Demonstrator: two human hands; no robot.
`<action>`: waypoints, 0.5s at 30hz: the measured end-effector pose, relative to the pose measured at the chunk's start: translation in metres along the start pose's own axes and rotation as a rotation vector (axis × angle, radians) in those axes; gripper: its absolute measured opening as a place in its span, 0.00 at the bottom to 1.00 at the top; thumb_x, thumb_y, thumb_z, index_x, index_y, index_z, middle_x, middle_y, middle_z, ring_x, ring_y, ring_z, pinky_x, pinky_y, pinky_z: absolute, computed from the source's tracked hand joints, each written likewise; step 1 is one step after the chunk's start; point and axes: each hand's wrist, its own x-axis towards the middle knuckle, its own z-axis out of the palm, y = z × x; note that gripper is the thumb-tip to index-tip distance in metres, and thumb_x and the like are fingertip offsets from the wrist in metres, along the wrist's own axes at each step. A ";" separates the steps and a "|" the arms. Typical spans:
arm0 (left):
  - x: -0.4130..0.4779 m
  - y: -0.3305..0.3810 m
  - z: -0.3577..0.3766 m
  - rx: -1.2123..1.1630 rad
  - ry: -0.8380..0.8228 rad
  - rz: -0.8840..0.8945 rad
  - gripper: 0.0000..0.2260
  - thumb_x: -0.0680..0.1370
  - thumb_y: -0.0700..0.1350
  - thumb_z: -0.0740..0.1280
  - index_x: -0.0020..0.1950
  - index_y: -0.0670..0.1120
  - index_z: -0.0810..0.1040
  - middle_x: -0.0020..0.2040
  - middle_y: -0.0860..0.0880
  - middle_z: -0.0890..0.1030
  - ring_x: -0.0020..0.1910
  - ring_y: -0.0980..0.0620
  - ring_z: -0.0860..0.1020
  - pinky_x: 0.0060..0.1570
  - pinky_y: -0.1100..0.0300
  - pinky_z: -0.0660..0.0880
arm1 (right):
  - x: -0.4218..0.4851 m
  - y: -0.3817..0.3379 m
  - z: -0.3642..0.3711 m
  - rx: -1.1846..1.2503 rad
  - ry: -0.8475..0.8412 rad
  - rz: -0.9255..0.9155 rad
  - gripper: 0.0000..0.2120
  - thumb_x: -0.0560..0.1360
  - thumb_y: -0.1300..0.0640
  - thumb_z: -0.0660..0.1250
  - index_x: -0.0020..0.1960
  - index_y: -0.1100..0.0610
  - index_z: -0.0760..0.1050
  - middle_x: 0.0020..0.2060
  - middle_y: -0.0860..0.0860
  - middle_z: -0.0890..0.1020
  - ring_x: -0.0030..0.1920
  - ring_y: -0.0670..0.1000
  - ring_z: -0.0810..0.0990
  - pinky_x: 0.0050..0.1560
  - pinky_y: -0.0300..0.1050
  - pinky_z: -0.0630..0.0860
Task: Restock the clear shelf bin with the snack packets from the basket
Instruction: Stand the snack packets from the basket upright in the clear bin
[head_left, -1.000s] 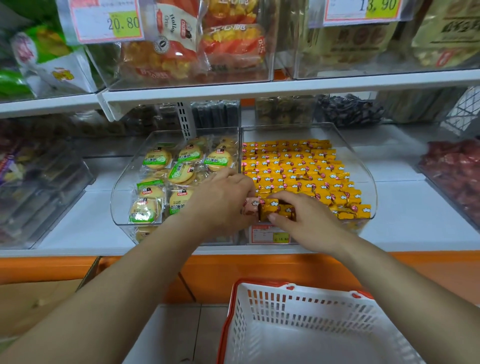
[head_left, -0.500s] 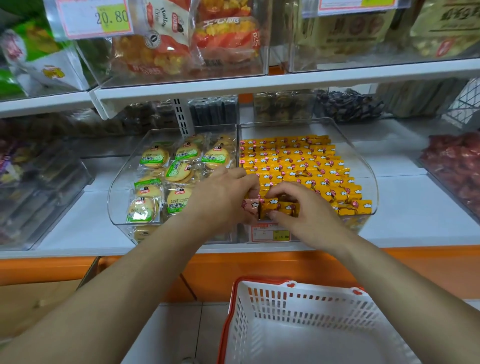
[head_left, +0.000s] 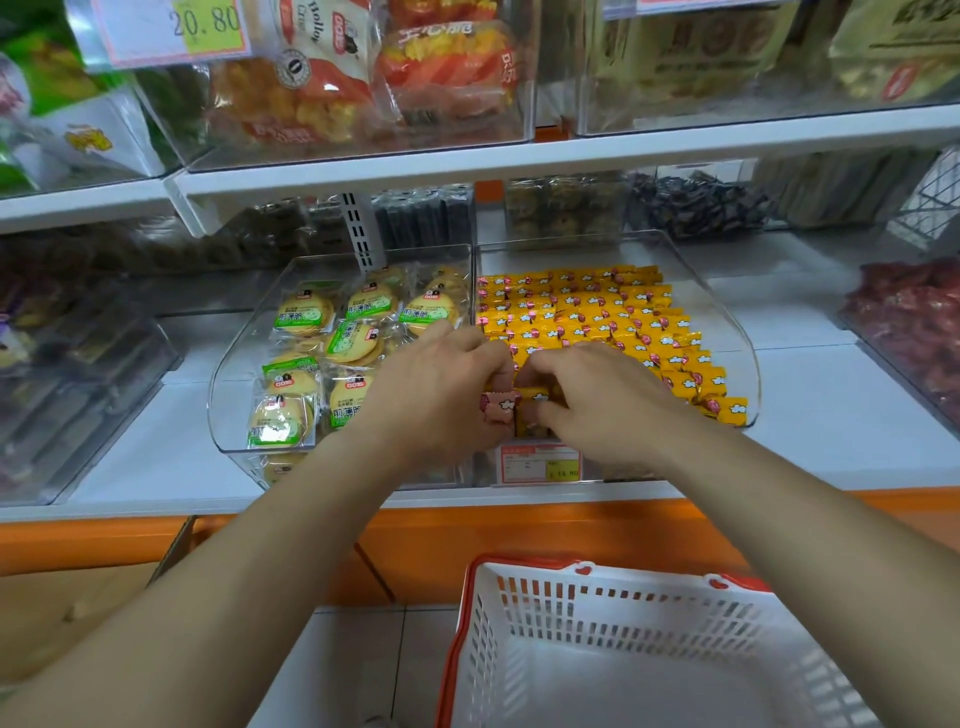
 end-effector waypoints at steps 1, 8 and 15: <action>0.000 -0.001 0.000 -0.002 0.018 0.008 0.19 0.68 0.58 0.78 0.47 0.56 0.69 0.50 0.53 0.77 0.47 0.51 0.68 0.39 0.55 0.71 | -0.002 0.001 0.003 0.022 0.040 -0.007 0.09 0.77 0.46 0.68 0.57 0.45 0.78 0.46 0.43 0.80 0.50 0.49 0.74 0.44 0.47 0.73; 0.002 0.002 0.005 -0.016 -0.086 -0.047 0.20 0.69 0.59 0.78 0.50 0.57 0.70 0.54 0.55 0.77 0.51 0.51 0.68 0.44 0.54 0.71 | -0.005 0.000 0.009 0.079 -0.034 0.115 0.08 0.74 0.46 0.72 0.52 0.42 0.79 0.49 0.43 0.82 0.51 0.50 0.79 0.48 0.50 0.79; 0.000 -0.003 0.002 -0.117 -0.149 -0.062 0.11 0.74 0.57 0.75 0.50 0.59 0.75 0.51 0.59 0.75 0.55 0.52 0.71 0.47 0.52 0.74 | -0.014 -0.003 0.008 -0.033 -0.032 0.046 0.07 0.79 0.47 0.63 0.50 0.45 0.80 0.38 0.41 0.78 0.44 0.49 0.77 0.39 0.46 0.74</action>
